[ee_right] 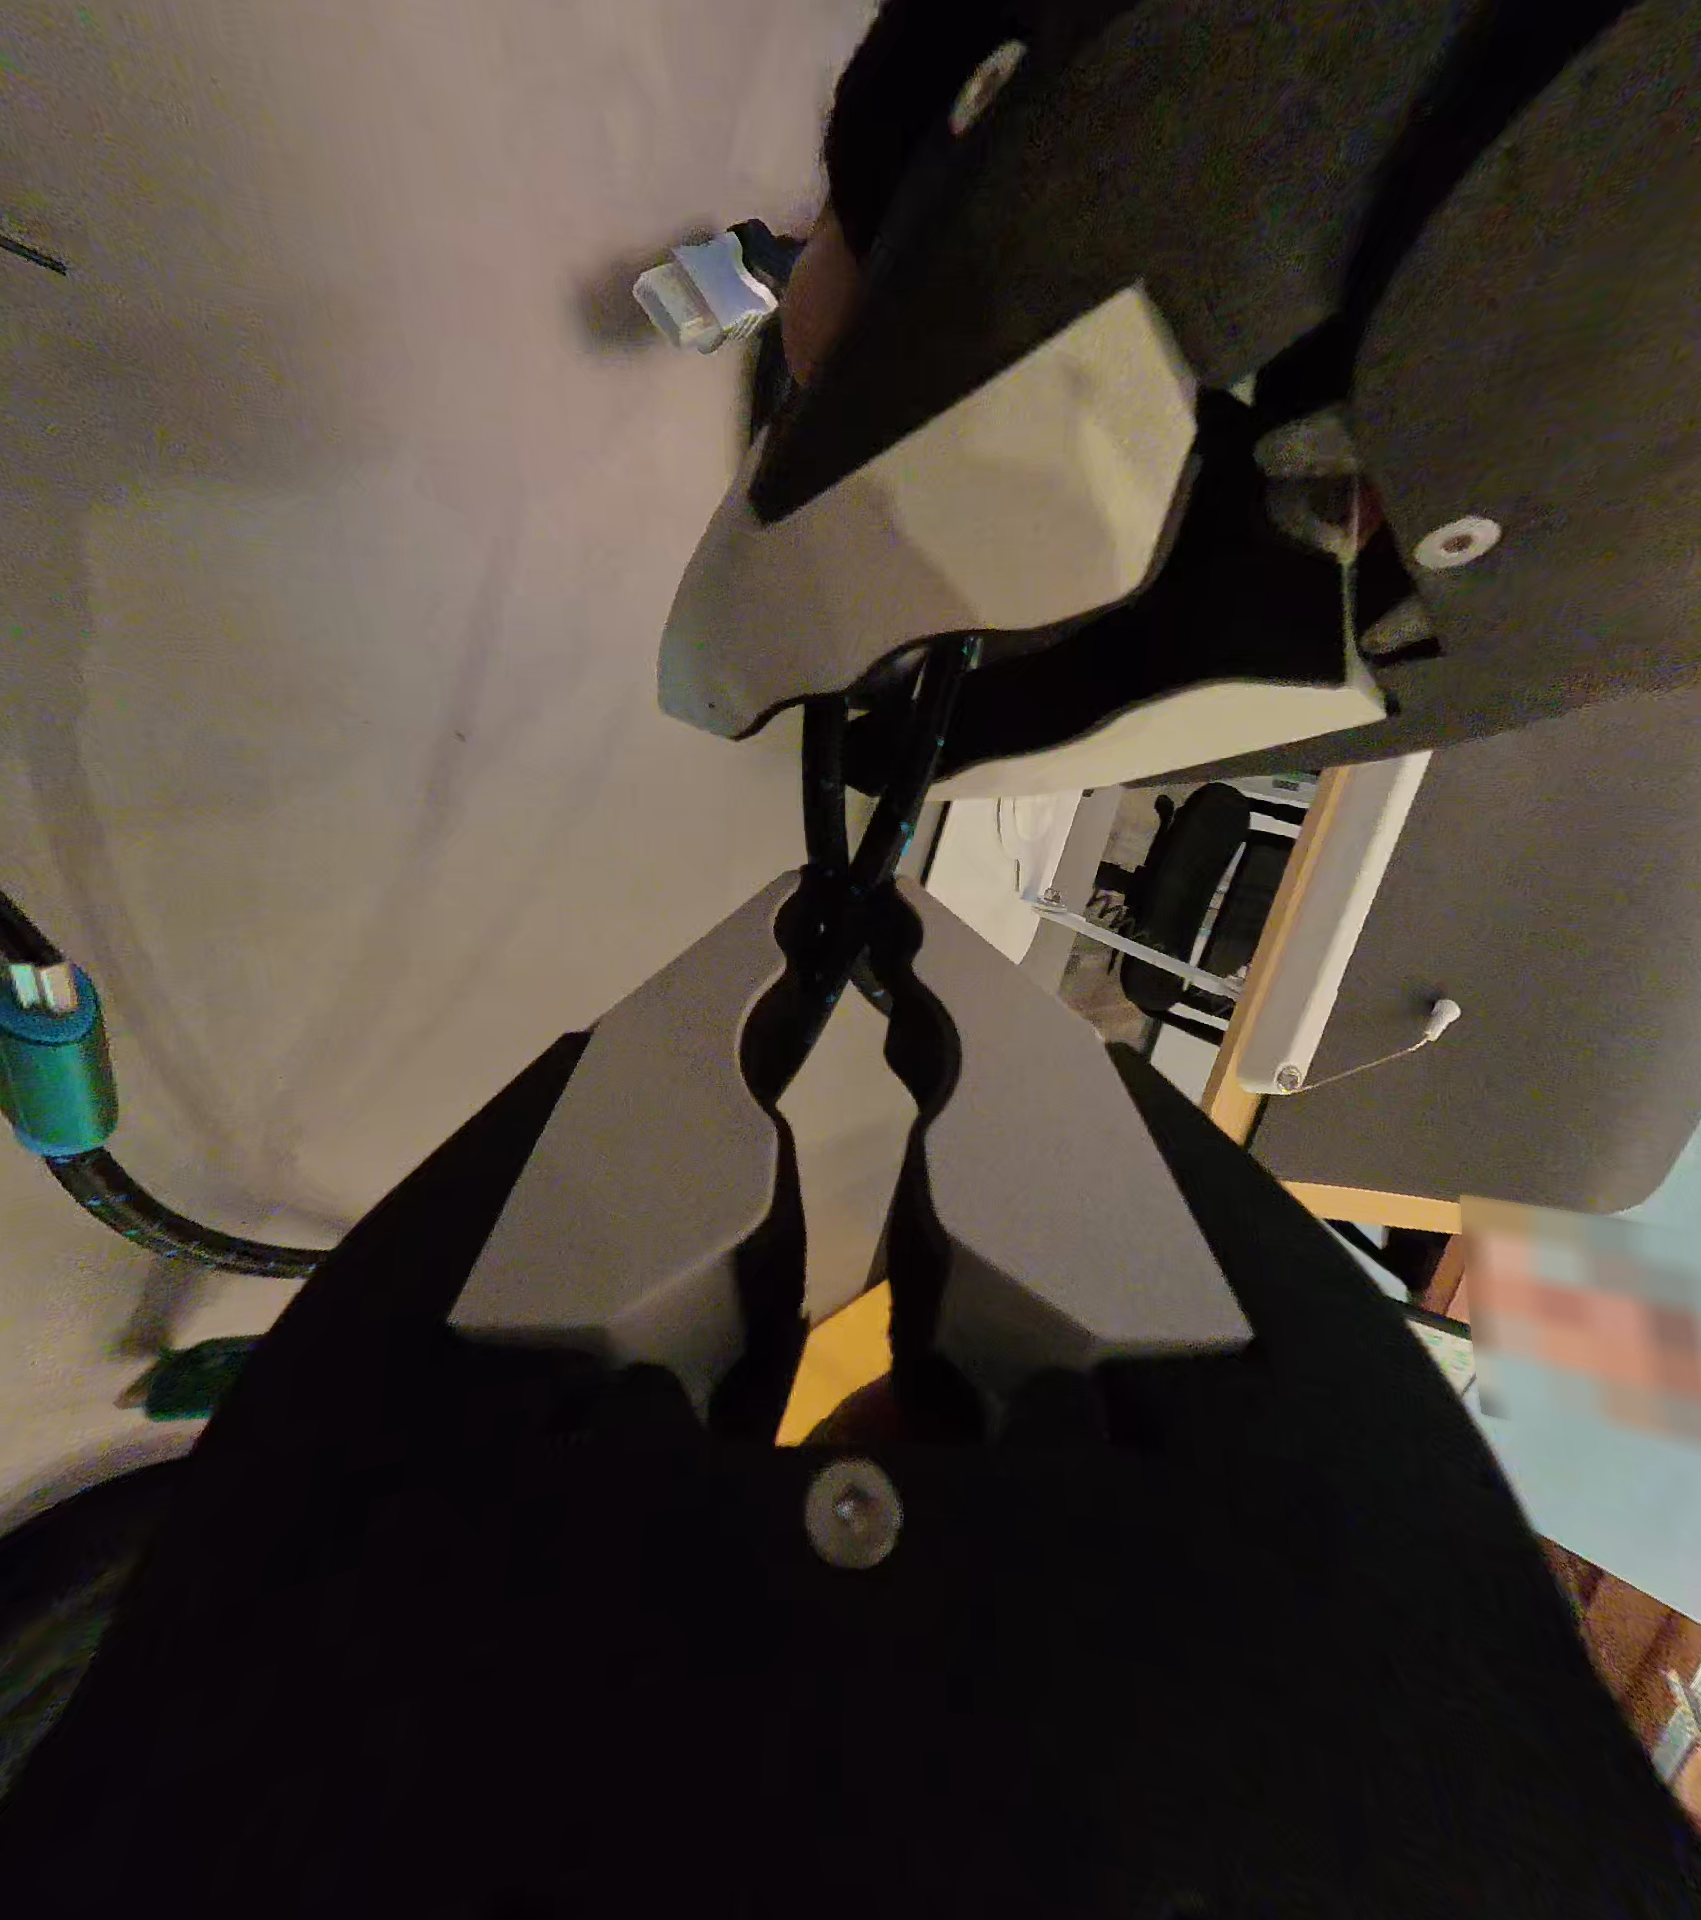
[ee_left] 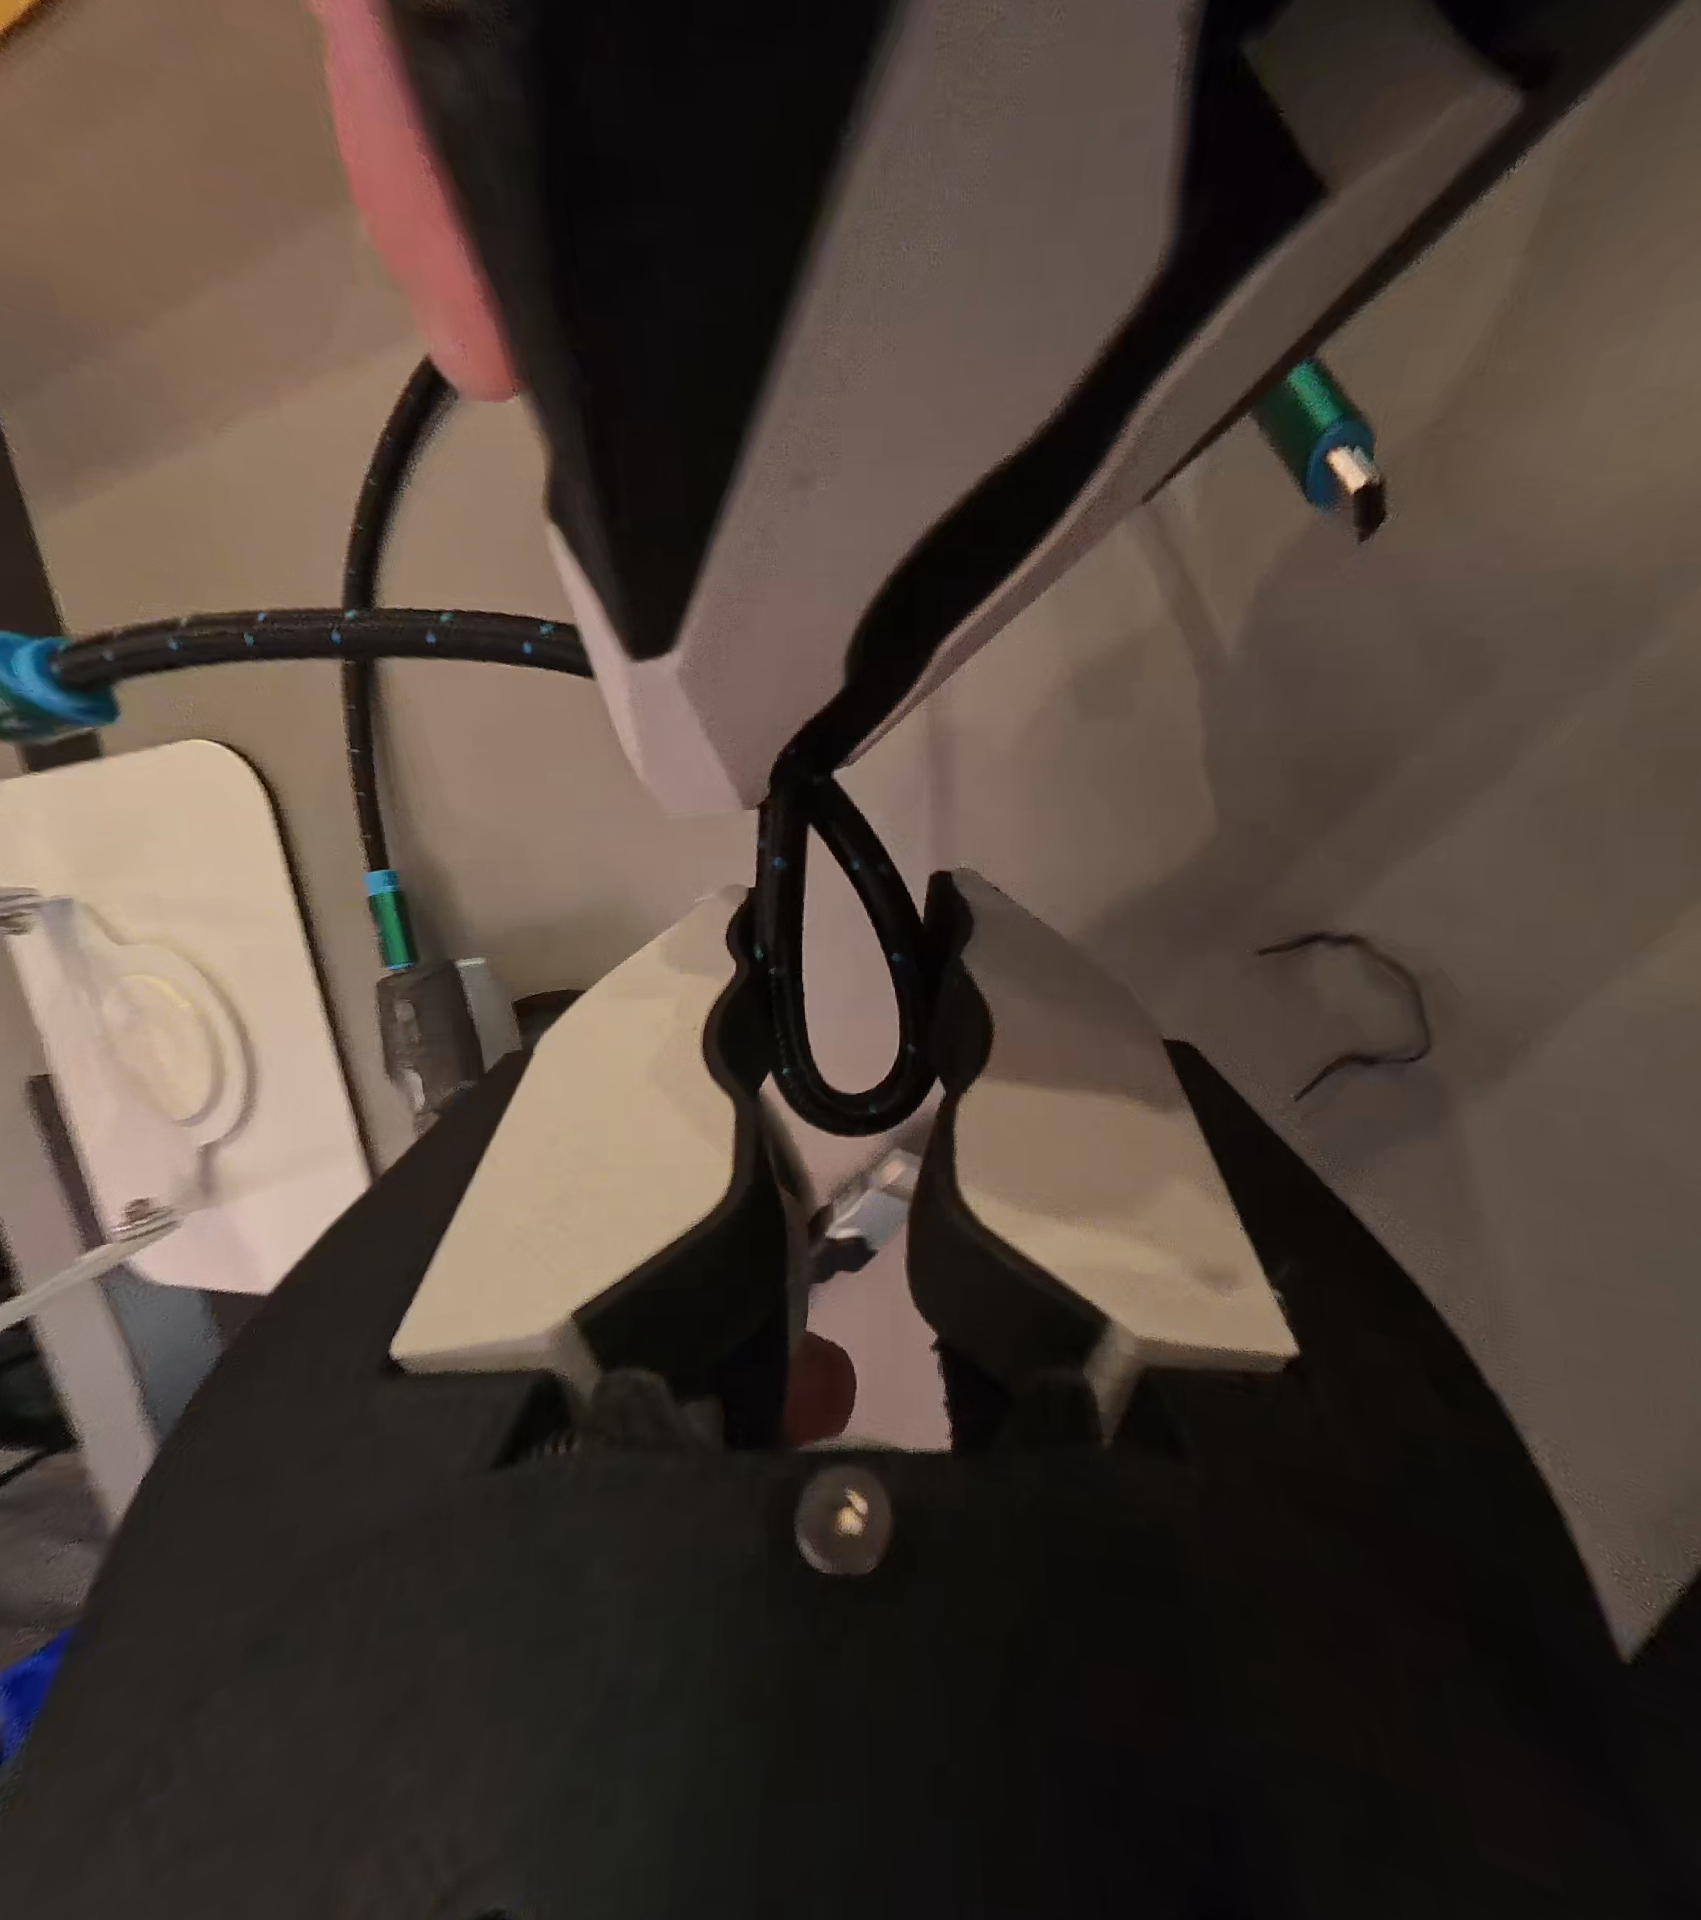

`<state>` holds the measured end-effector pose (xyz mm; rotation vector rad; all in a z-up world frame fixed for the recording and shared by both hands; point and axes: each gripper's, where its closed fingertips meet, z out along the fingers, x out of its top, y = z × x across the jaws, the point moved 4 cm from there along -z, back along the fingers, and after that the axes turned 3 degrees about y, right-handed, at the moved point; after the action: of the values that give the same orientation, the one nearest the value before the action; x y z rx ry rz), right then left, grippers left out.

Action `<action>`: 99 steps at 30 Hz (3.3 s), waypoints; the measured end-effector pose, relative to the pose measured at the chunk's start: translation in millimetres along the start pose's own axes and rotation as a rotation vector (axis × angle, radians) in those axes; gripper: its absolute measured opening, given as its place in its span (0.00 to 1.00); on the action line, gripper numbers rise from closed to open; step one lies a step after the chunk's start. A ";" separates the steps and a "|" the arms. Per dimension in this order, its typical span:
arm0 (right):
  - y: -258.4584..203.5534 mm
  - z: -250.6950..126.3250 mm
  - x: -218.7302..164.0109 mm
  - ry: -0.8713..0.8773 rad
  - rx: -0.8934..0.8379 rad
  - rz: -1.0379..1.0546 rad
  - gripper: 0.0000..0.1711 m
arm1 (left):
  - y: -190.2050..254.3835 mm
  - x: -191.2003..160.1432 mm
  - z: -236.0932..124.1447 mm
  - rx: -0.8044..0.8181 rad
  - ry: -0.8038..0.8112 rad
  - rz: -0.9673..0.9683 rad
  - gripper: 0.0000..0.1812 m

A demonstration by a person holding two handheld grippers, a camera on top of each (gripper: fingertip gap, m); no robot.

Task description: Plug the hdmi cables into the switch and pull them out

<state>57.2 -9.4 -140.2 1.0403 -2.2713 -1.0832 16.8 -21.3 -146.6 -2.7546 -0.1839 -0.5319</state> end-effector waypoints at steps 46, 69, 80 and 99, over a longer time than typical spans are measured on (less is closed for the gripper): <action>56.6 -86.7 5.7 0.902 -0.135 0.743 0.07 | -5.9 92.0 -114.6 0.396 1.101 -0.005 0.14; 81.8 -104.5 32.3 0.824 -0.125 0.619 0.02 | 1.2 92.9 -151.2 0.459 1.114 0.081 0.15; 76.2 -104.0 30.0 0.983 0.016 0.734 0.02 | -0.4 74.7 -153.8 0.391 1.088 0.008 0.43; 66.2 -93.6 51.1 1.067 0.271 0.640 0.03 | 22.1 76.4 -148.6 0.284 1.103 0.035 0.11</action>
<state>54.1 -66.1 -28.2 0.6314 -1.6253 0.0883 40.9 -87.9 6.3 -1.8405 0.0589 -1.7224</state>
